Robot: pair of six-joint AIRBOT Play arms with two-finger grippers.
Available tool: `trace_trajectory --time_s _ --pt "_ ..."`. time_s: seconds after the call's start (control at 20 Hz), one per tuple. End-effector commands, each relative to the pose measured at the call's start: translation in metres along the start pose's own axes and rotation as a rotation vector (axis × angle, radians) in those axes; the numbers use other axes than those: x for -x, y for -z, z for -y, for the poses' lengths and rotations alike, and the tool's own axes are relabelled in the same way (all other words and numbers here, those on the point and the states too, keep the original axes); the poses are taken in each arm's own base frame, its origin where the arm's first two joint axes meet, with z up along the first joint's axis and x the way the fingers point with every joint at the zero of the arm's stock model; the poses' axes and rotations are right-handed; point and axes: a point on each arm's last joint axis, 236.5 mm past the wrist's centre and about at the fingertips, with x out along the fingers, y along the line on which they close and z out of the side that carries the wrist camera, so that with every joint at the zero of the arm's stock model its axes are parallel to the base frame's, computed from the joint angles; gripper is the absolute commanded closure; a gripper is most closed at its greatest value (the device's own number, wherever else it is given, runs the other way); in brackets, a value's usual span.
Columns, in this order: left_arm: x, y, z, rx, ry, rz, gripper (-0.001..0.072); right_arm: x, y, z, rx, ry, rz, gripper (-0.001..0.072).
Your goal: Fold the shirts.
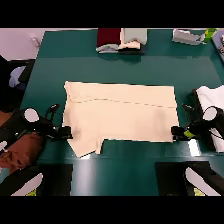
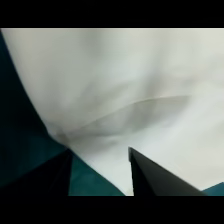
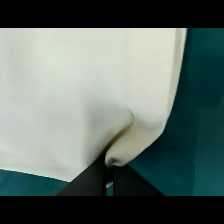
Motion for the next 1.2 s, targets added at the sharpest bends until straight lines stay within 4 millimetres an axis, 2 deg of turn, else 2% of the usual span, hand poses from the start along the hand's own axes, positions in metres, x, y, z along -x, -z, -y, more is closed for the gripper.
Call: trace_trajectory --time_s 0.0,0.05,0.1,0.15,0.2,0.3,0.4,0.45,0.6,0.7,0.75,0.85,1.0,1.15 --pt "-0.011 0.004 0.001 0.011 0.026 0.002 0.0269 0.000 -0.005 0.001 0.003 0.003 0.019 0.0691" --pt "-0.013 0.008 -0.001 0.013 0.024 -0.007 0.0320 0.000 -0.004 0.001 0.003 0.003 0.019 0.0690" --pt "-0.015 0.010 -0.002 0.008 0.024 -0.015 0.0436 0.000 -0.004 0.000 0.003 0.003 0.019 0.0690" --pt "-0.015 0.012 -0.002 -0.017 0.025 -0.021 0.0637 0.001 -0.005 0.000 0.004 0.003 0.019 0.0690" --pt "-0.013 0.013 0.000 -0.045 0.028 -0.029 0.0683 0.005 -0.006 -0.001 0.006 0.002 0.019 0.0690" --pt "0.003 0.016 0.006 -0.099 0.026 -0.064 0.0685 0.022 -0.009 -0.004 0.016 0.000 0.013 0.0691" --pt "0.026 0.015 0.008 -0.154 -0.004 -0.021 0.0685 0.044 -0.009 -0.005 0.040 0.009 0.018 0.0691" --pt "0.039 0.019 0.007 -0.170 -0.019 0.008 0.0685 0.055 -0.009 -0.005 0.052 0.020 0.042 0.0691" --pt "0.066 0.049 0.011 -0.221 -0.023 0.014 0.0685 0.085 0.002 0.005 0.075 0.075 0.117 0.0691" --pt "0.084 0.053 0.017 -0.250 -0.023 0.029 0.0685 0.105 0.004 0.015 0.081 0.127 0.177 0.0692" --pt "0.093 0.044 0.022 -0.263 -0.023 0.068 0.0685 0.115 0.000 0.014 0.084 0.132 0.213 0.0692" --pt "0.115 0.009 0.032 -0.296 -0.034 0.206 0.0685 0.136 -0.020 0.009 0.089 0.127 0.274 0.0692" --pt "0.141 -0.050 0.035 -0.324 -0.100 0.347 0.0684 0.156 -0.066 0.001 0.094 0.116 0.339 0.0693" --pt "0.149 -0.117 0.046 -0.385 -0.131 0.409 0.0684 0.162 -0.116 -0.004 0.094 0.113 0.358 0.0692"
